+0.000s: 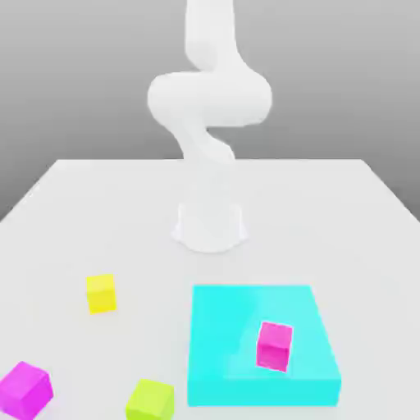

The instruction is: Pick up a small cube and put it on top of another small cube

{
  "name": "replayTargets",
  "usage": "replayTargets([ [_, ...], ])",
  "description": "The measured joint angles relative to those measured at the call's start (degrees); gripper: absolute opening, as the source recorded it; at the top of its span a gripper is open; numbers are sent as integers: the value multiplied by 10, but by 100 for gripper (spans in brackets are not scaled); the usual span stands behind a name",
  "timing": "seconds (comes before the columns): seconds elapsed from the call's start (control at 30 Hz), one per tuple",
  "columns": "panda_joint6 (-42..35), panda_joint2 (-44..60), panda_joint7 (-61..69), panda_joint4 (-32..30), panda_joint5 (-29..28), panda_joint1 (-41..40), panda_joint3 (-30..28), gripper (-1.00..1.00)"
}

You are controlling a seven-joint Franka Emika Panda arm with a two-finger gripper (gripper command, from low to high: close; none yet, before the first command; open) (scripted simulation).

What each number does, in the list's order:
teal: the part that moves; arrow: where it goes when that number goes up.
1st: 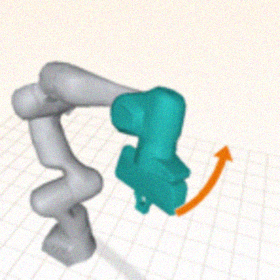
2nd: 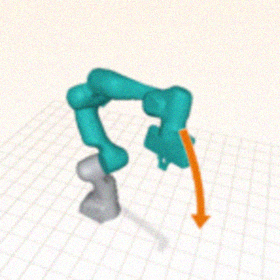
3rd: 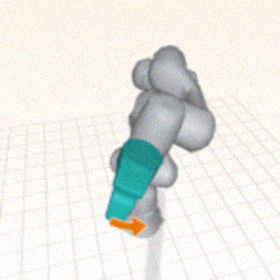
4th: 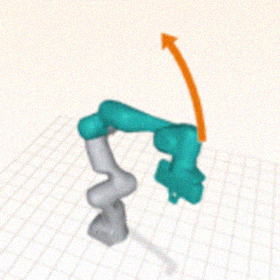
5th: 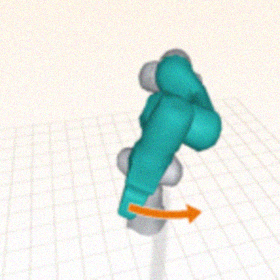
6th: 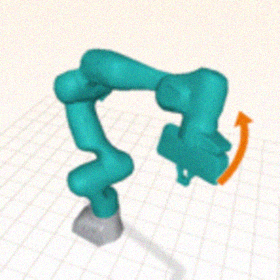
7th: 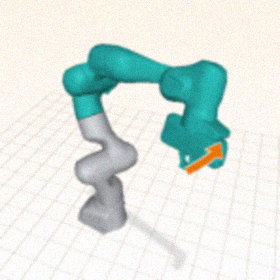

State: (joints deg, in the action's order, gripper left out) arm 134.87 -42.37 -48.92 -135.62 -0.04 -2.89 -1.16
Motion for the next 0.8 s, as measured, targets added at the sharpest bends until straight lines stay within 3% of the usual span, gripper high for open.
replayTargets([
  [0.57,276,328,-295,-320,-25,-258,-74,0],
  [0.67,344,421,-287,-333,20,-271,-81,0],
  [0.8,403,495,-242,-323,86,-316,-26,0],
])
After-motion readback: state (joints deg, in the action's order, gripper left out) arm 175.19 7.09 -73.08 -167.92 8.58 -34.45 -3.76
